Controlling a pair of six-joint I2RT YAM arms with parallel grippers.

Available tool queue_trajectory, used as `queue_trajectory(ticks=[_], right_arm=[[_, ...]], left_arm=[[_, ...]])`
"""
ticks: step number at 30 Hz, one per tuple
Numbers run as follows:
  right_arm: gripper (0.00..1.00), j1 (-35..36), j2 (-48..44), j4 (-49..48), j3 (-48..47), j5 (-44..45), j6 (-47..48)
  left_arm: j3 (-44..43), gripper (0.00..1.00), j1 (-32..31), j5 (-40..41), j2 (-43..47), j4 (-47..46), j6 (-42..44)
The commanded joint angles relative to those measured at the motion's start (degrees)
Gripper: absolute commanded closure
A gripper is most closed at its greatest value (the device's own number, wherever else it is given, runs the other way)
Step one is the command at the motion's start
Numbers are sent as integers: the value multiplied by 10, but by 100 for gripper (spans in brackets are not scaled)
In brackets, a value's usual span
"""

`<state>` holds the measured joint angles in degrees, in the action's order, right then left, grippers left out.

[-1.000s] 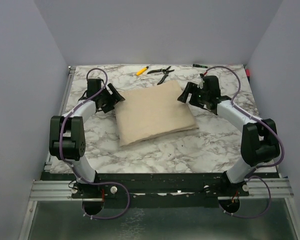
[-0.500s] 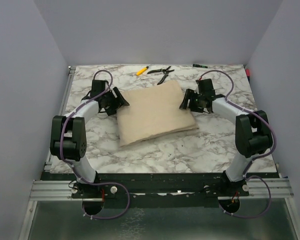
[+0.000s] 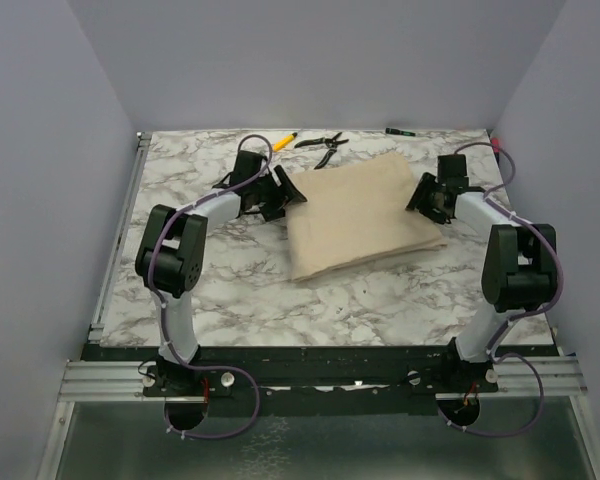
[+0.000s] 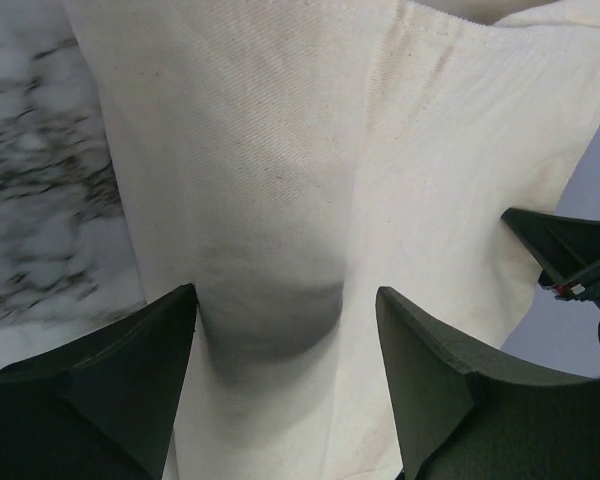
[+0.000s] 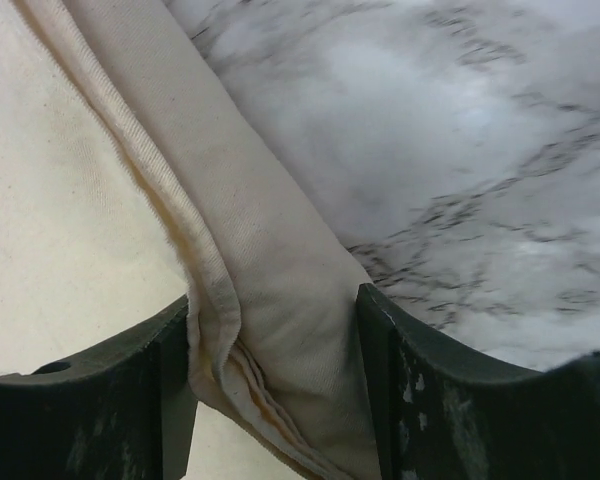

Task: Open and lay out the surgical kit
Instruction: Move the surgical kit at the center of the board, then open the surgical kit at the center of the board.

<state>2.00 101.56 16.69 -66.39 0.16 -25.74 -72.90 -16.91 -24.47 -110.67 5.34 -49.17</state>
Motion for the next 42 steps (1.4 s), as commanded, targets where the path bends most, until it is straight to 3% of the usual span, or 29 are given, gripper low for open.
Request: queue_trajectory(ticks=[1, 7, 15, 25, 28, 32, 34, 42], right_arm=[[40, -48, -9, 48, 15, 102, 12], [35, -114, -23, 99, -1, 169, -15], [22, -125, -120, 95, 8, 85, 4], [21, -126, -297, 88, 180, 117, -75], [25, -128, -326, 76, 231, 109, -101], [44, -132, -331, 62, 253, 101, -109], [49, -132, -323, 58, 248, 106, -108], [51, -133, -290, 57, 208, 132, -102]], left_arm=[[-72, 26, -36, -27, -62, -47, -43], [-76, 22, -70, 66, -60, -47, -45], [-55, 20, -78, 86, -14, -42, 4], [11, 21, -78, 154, 93, 28, 110], [21, 21, -78, 153, 111, 33, 116], [41, 21, -78, 154, 126, 36, 121], [50, 21, -78, 156, 128, 38, 123], [52, 22, -78, 153, 132, 47, 141]])
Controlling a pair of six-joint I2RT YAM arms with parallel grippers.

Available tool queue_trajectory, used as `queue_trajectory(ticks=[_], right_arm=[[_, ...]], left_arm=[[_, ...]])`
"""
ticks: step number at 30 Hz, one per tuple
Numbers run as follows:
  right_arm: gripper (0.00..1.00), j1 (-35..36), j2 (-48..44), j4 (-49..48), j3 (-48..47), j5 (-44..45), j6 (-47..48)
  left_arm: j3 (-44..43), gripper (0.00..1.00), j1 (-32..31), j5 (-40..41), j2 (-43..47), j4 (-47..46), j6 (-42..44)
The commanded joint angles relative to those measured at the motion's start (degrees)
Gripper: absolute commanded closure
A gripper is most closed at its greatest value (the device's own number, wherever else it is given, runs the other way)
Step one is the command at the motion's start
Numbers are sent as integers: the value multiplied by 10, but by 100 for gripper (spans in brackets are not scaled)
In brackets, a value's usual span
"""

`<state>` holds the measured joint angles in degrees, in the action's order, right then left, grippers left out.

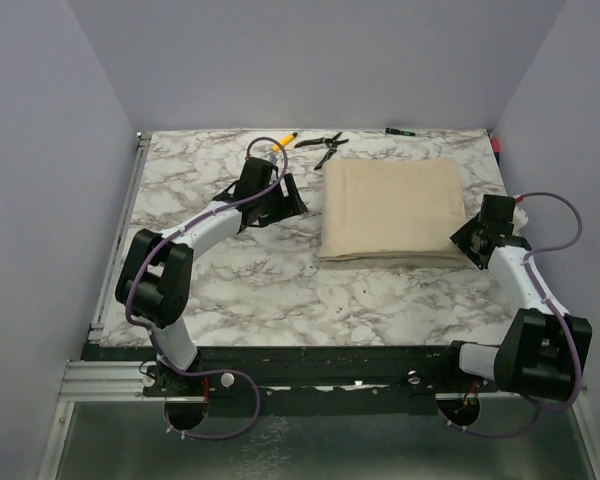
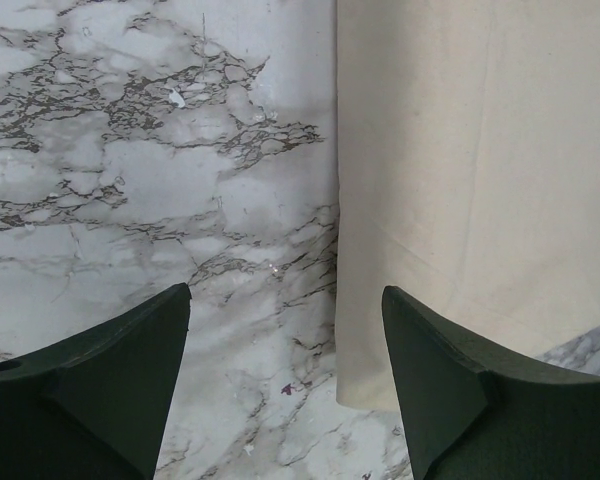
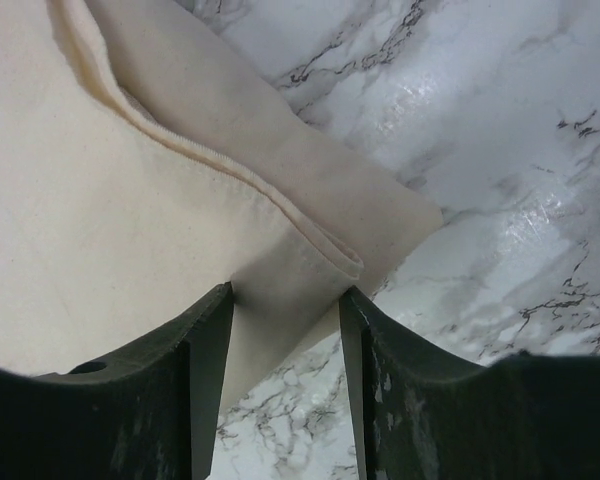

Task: Open and lay out the surgical kit
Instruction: Open the surgical kit at the center of the board.

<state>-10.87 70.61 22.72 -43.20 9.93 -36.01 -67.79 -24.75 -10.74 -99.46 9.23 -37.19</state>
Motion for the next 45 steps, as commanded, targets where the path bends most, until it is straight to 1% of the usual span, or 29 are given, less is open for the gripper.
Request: queue_trajectory(ticks=[1, 7, 9, 11, 13, 17, 18, 21, 23, 26, 30, 35, 38, 41, 45], right_arm=[[51, -4, 23, -4, -27, 37, 4], [45, -5, 37, 6, -44, 54, 18], [45, -5, 41, 0, -40, 48, 18], [47, -5, 43, -9, -34, 40, 19], [54, -5, 43, -25, -30, 23, 27], [75, -5, 44, -28, -43, -8, 40], [79, -4, 45, -23, -51, -14, 48], [83, -1, 56, 14, -89, -11, 63], [86, -1, 62, 24, -104, -21, 77], [89, 10, 64, 19, -114, -57, 99], [90, 43, 64, -12, -124, -134, 121], [94, 106, 85, -58, -138, -198, 147], [96, 154, 105, -85, -143, -225, 155], [99, 176, 123, -128, -134, -276, 151], [99, 196, 134, -181, -116, -342, 154]], left_arm=[[0, 21, 1, 15, 20, 9, 23], [-4, 21, 1, 20, 22, 14, 25], [-4, 22, 2, 21, 24, 17, 25], [-5, 22, 3, 23, 25, 17, 25], [-6, 22, 4, 23, 26, 19, 25], [-13, 22, 5, 18, 28, 22, 27], [-17, 22, 5, 12, 27, 22, 31], [-43, 22, 5, -22, 23, 26, 62], [-57, 22, 5, -27, 21, 28, 73], [-81, 22, 4, -31, 13, 29, 77], [-126, 22, 4, -58, -21, 29, 53], [-198, 23, 5, -102, -88, 27, 14], [-236, 23, 3, -132, -135, 9, -26], [-260, 23, -11, -154, -172, -18, -56], [-303, 23, -31, -176, -225, -38, -73]])
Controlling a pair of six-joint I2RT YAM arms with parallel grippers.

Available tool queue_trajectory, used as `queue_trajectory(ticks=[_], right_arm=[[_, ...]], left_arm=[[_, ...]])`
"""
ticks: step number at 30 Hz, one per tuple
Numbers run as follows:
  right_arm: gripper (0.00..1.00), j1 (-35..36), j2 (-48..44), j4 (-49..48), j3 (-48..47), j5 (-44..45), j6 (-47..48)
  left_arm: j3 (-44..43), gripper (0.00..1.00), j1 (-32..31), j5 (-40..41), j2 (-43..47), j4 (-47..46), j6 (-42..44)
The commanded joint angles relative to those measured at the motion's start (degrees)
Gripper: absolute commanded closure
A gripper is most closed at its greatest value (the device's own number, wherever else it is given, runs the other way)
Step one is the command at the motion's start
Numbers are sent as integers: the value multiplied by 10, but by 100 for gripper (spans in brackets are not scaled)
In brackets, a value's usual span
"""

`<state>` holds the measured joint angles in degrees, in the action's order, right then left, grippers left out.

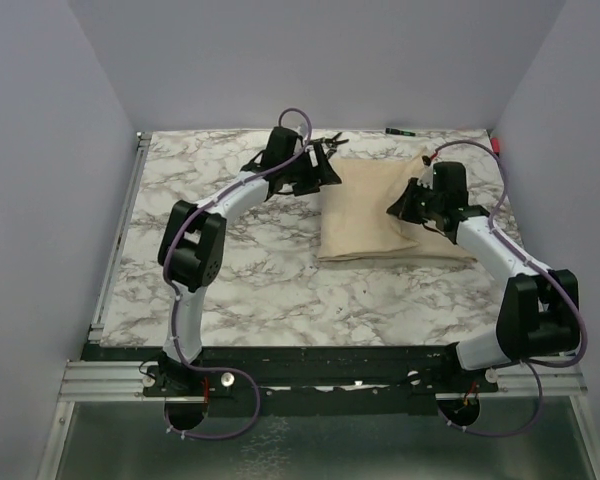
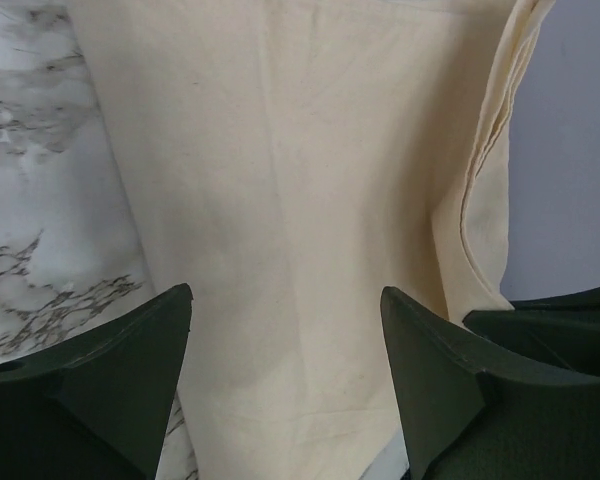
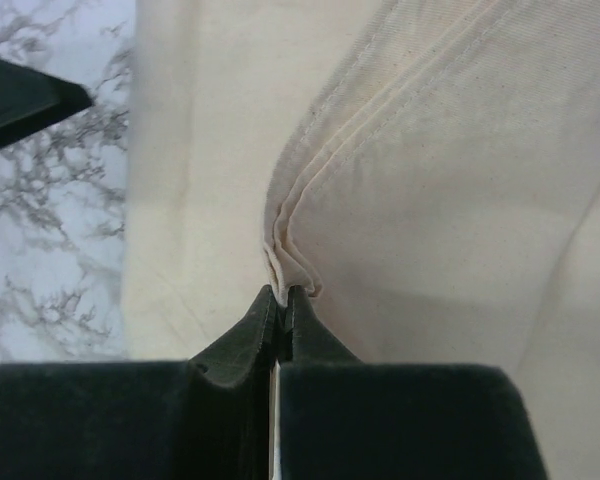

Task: Open and lay out the surgical kit
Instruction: Open the surgical kit at the center of the board.

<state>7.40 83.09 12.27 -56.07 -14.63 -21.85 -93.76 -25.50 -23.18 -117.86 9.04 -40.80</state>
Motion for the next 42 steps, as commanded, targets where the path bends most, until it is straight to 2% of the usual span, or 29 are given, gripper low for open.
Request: queue_trajectory(ticks=[1, 6, 14, 21, 26, 29, 31, 33, 35, 36, 38, 39, 40, 42], right_arm=[[99, 14, 10, -89, 20, -118, 14], [99, 15, 12, -143, 51, -193, 27], [100, 19, 14, -188, 78, -282, 35], [99, 41, 24, -183, 73, -320, 63], [99, 64, 42, -139, 52, -297, 95], [99, 70, 40, -130, 51, -285, 99], [99, 71, 34, -125, 49, -280, 97], [99, 71, 29, -98, 38, -276, 94], [93, 71, 24, -77, 28, -268, 91], [85, 71, 20, -69, 26, -262, 90], [63, 71, 7, -53, 23, -234, 86], [55, 71, -2, -45, 21, -214, 81], [49, 70, -13, -36, 20, -182, 77], [41, 70, -37, -21, 16, -126, 63]], left_arm=[[-56, 23, -27, -54, -53, -44, -41], [-83, 23, -39, -77, -99, -88, -67], [-32, 23, -48, -131, -122, -273, -170], [-32, 23, -63, -125, -138, -278, -164], [-49, 27, -68, -125, -155, -278, -163], [-54, 41, -72, -133, -163, -276, -154], [-53, 57, -71, -133, -163, -263, -139], [-65, 79, -69, -121, -160, -219, -103], [-79, 95, -69, -105, -154, -176, -66], [-84, 100, -68, -101, -149, -161, -52], [-87, 100, -66, -93, -137, -142, -28], [-87, 100, -63, -86, -129, -132, -18], [-86, 100, -60, -80, -120, -118, -6], [-83, 100, -53, -69, -101, -87, 21]])
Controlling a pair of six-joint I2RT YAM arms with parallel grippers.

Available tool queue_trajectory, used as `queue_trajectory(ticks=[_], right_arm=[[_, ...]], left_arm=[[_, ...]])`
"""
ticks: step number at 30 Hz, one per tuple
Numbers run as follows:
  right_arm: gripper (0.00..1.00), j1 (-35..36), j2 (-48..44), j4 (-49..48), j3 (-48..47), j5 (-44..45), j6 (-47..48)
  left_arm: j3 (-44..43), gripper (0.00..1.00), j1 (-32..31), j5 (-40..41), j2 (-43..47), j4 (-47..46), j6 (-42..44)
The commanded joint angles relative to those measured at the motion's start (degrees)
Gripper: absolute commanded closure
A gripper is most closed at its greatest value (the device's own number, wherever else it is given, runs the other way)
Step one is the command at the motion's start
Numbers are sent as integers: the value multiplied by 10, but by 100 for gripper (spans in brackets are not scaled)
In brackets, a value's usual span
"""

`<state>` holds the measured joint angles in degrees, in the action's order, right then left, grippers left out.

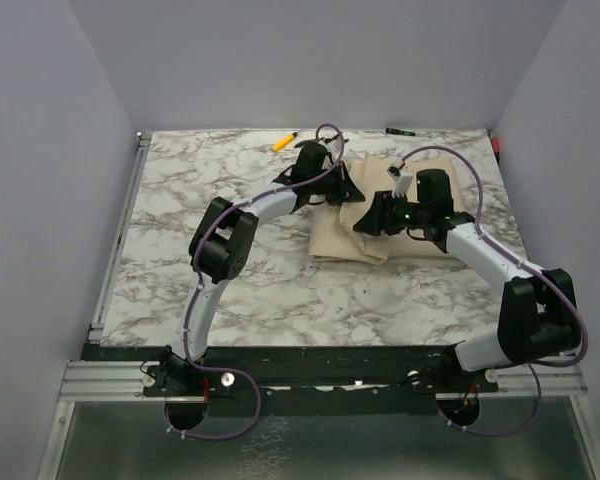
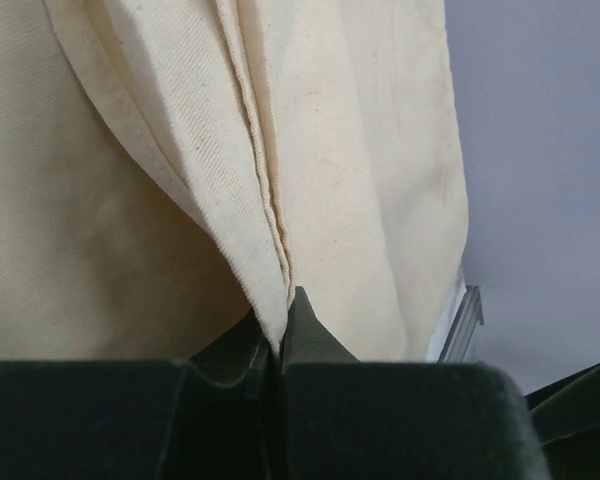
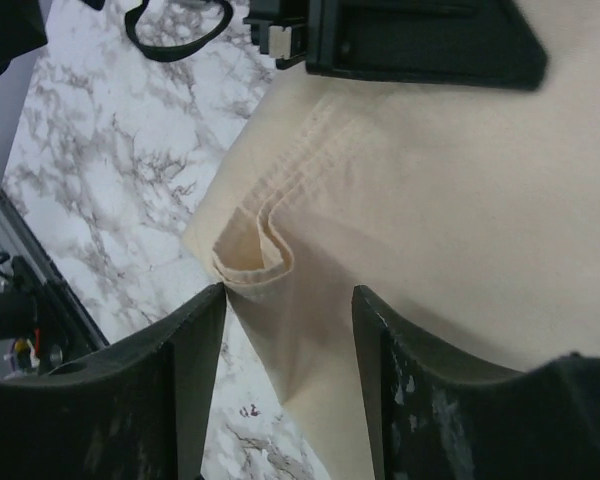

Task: Open and lay out the surgical kit
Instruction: Open the surgical kit at the center of the board.

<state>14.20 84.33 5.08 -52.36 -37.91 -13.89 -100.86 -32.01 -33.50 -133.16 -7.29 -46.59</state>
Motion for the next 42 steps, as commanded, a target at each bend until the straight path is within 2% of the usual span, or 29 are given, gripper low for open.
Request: queue_trajectory(ticks=[1, 6, 9, 12, 18, 26, 28, 30, 32, 39, 42], right_arm=[[40, 3, -61, 58, -24, 135, -30], [40, 2, -86, 160, -96, 254, -93], [40, 2, -83, 183, -119, 318, -111], [39, 2, -59, 202, -143, 371, -118], [37, 1, -15, 234, -187, 452, -135], [29, -11, 7, 228, -192, 513, -131], [24, -21, 19, 227, -195, 531, -122], [7, -34, 35, 239, -210, 548, -108], [0, -47, 49, 240, -221, 555, -91], [0, -145, 89, 200, -209, 512, -62], [0, -183, 142, 206, -239, 526, -37]], left_arm=[[-10, 100, 17, 40, 63, 99, 92], [2, 100, 54, 73, 120, 230, 182], [3, 100, 88, 119, 154, 322, 251], [16, 100, 134, 174, 184, 376, 289], [28, 100, 233, 309, 221, 423, 327], [14, 100, 276, 519, 192, 443, 353], [16, 100, 278, 532, 182, 443, 353], [20, 100, 278, 534, 175, 443, 351], [22, 100, 278, 540, 169, 442, 346], [12, 100, 280, 533, 153, 444, 344], [1, 100, 280, 518, 149, 445, 347]])
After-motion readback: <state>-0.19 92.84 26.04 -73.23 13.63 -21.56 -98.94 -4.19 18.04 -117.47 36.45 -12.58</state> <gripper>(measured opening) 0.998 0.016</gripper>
